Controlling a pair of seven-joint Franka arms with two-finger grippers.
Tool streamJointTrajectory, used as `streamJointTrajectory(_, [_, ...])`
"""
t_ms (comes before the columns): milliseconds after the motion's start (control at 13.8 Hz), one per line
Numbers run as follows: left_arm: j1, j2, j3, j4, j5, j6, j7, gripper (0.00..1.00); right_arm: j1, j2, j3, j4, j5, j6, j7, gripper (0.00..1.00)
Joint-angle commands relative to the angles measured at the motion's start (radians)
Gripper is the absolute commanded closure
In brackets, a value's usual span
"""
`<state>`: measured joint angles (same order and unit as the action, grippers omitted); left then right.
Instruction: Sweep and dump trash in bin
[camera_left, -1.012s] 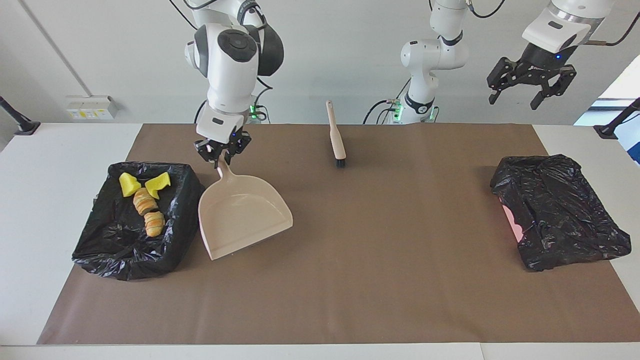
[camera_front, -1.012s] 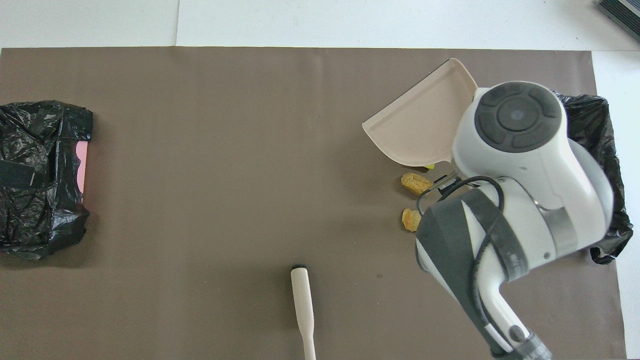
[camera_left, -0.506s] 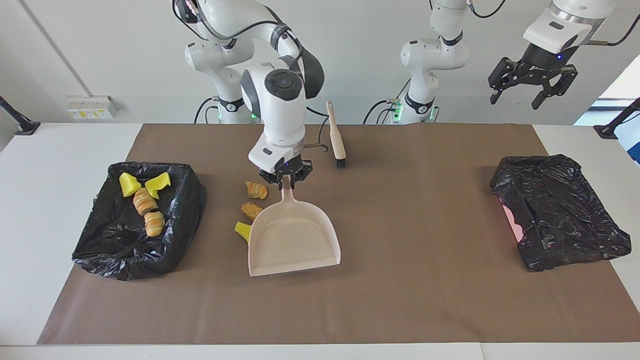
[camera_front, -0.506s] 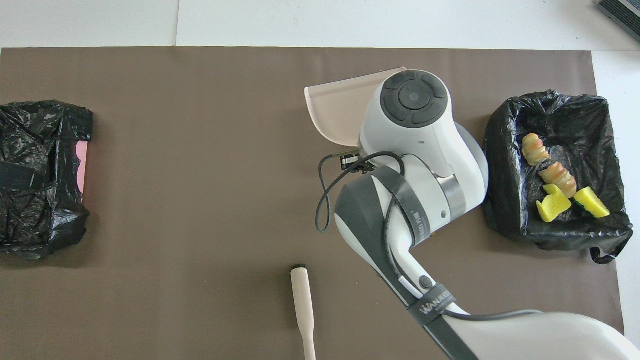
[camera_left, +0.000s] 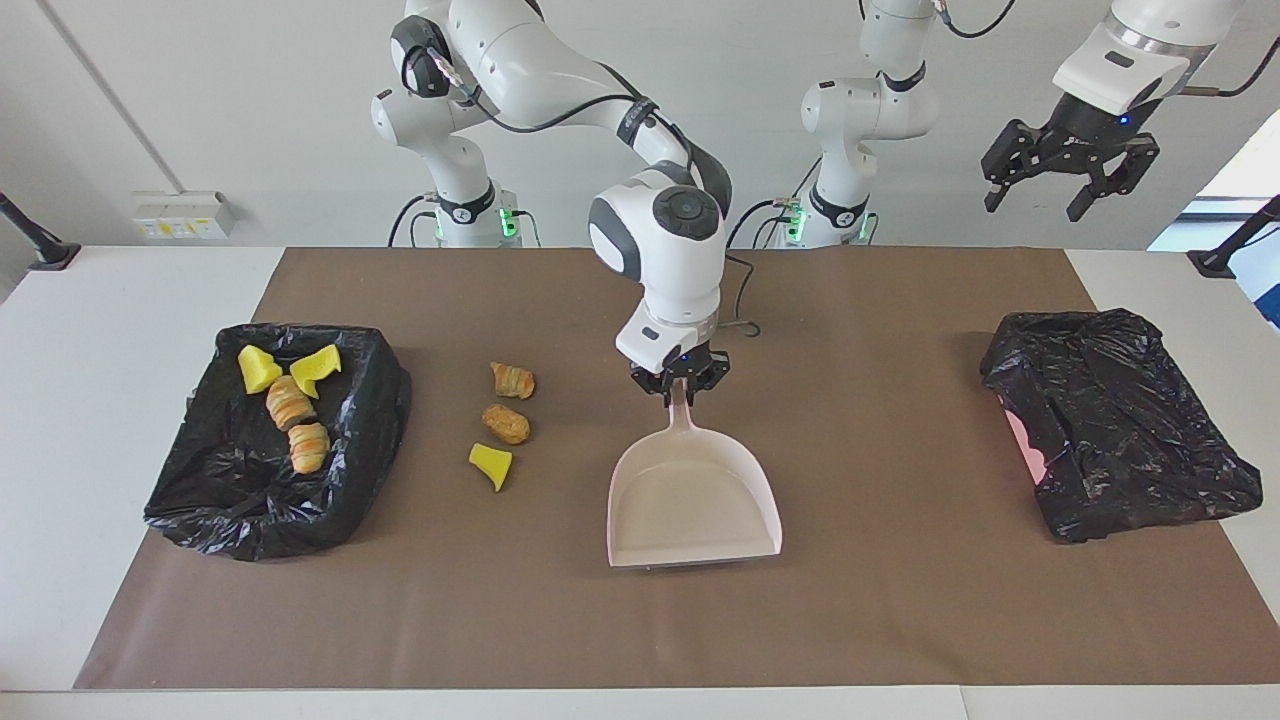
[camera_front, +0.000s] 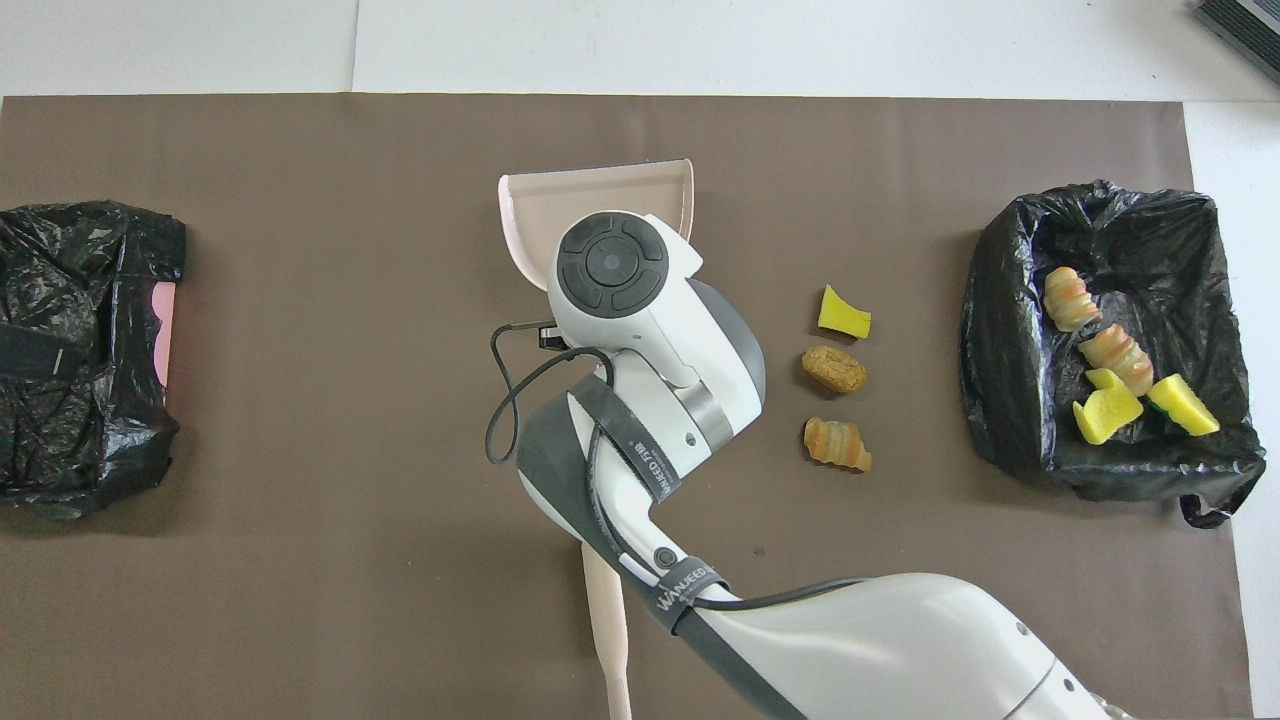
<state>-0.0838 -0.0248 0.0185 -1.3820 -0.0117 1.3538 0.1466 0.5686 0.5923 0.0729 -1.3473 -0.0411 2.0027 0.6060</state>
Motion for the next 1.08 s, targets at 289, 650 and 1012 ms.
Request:
streamJointTrajectory(289, [0.007,-0.015,0.008,-0.019,0.042,0.004,0.001,0.0,-0.012,0.035,-0.001,-0.03,0.079,0.116,0.011,0.92])
streamJointTrajectory(650, [0.007,-0.015,0.008,-0.019,0.042,0.001,0.001,0.0,-0.01,-0.003,-0.001,-0.121,0.083,0.13,0.005,0.82])
streamJointTrajectory(1012, [0.007,-0.015,0.008,-0.019,0.042,0.001,0.001,0.0,-0.012,-0.034,-0.002,-0.116,0.064,0.111,-0.006,0.0])
